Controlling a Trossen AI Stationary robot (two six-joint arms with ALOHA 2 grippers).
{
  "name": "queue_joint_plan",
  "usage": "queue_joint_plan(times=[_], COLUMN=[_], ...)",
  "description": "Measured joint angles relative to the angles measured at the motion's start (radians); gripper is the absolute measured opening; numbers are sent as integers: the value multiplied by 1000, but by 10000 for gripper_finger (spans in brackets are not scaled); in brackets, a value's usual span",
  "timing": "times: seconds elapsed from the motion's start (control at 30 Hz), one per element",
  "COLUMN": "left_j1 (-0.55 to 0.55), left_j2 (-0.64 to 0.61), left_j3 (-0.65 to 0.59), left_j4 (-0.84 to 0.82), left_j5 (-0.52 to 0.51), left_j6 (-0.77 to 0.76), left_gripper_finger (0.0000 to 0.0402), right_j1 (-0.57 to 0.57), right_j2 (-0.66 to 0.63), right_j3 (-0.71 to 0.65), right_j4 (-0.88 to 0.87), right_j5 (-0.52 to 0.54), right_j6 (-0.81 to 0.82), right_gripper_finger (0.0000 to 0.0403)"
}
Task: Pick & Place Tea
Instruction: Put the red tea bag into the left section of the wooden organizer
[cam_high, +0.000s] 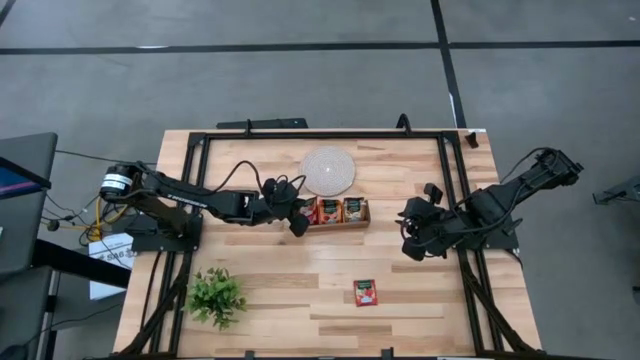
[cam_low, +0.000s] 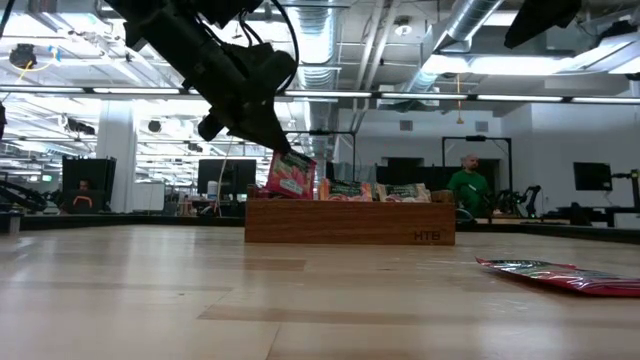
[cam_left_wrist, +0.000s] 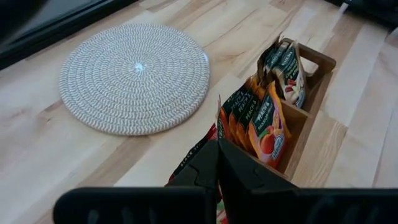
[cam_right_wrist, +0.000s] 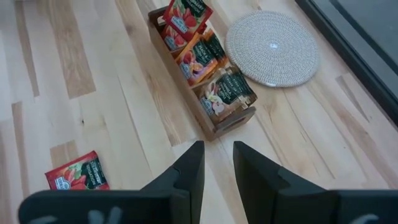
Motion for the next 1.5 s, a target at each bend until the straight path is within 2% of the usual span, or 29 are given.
queue_joint_plan(times=[0.2,0.6,0.8,1.0,1.27,1.5], left_j1=[0,1,-2,-5,-19,-47], left_j2=[0,-1,-45,-121,-197,-200], left_j3=[0,0,59,146,150,150], left_j4=[0,-20,-89,-291,-476,-519], left_j5=[1,-19,-1,11,-1,-9], left_j6=[14,24,100,139,24,-7], left_gripper_finger=[9,83,90,90,90,90], right_j1=[0,0,3,0,21,37], right_j2=[0,0,21,166,426,553], right_j3=[0,0,0,0,-1,-1], right_j4=[3,3,57,142,212,351], right_j5=[0,-1,-44,-191,-283,-382], right_j6=[0,0,-42,-158,-193,-220], right_gripper_finger=[77,77,77,77,77,77])
